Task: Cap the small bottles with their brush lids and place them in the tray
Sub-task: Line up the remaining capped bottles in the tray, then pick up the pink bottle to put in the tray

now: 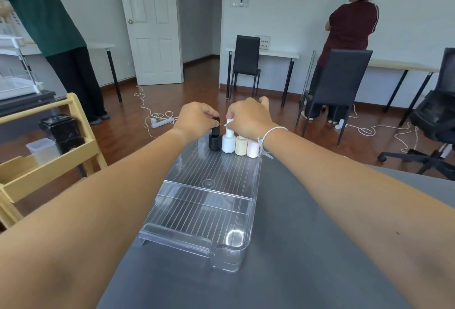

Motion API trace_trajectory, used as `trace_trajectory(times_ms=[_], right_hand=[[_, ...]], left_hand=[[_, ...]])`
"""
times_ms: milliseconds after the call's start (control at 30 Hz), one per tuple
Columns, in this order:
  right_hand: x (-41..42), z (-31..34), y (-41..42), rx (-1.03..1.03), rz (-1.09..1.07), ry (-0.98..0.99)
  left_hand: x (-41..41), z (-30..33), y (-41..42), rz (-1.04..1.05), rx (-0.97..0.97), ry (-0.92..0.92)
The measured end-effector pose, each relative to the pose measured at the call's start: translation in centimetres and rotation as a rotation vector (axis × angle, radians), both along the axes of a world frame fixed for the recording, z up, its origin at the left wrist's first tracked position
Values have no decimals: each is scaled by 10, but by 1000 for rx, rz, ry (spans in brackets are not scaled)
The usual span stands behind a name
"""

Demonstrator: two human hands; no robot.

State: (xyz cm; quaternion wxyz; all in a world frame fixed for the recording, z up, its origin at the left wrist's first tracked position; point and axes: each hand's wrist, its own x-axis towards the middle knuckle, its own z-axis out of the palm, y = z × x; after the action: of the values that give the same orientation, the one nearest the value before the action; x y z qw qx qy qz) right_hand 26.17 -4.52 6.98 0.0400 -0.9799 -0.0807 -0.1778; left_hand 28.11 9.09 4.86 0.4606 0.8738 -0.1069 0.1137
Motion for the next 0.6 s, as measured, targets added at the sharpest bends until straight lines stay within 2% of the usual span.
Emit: trace_trajectory(times_ms=[233,467,600], right_hand=[[-1,-4,0,-6,-1,-17],[-15,3,-11,206,66,-50],[-40,18,-26,262,107,-134]], left_hand=[[-4,0,3,-4,8,2],[-23,11,6,12,-38,-65],[-44,21,0,-21,-91,-117]])
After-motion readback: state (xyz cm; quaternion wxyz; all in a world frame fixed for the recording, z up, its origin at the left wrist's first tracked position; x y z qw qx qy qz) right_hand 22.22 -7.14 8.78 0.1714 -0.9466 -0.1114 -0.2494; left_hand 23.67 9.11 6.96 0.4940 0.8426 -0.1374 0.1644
